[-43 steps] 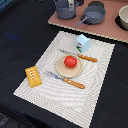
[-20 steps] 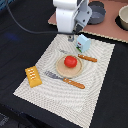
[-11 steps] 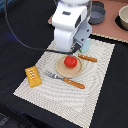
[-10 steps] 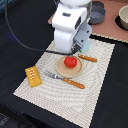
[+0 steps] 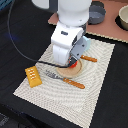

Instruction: Interact with the objects in diverse but meaningful ways.

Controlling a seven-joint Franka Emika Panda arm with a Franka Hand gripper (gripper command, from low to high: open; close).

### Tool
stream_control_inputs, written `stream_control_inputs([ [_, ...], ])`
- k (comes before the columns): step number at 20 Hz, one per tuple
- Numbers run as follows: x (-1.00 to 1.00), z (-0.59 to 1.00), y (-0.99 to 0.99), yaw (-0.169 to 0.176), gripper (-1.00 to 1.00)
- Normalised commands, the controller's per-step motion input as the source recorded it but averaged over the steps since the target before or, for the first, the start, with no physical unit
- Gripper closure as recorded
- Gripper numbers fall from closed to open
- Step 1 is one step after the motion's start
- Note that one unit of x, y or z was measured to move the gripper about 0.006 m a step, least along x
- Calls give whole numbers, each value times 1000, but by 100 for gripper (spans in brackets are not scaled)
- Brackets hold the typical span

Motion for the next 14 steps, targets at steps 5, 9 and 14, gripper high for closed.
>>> stream_control_inputs([
  [5,35,-306,0,1,-100],
  [9,336,-26,58,-7,-100],
  [14,267,-33,13,-8,100],
])
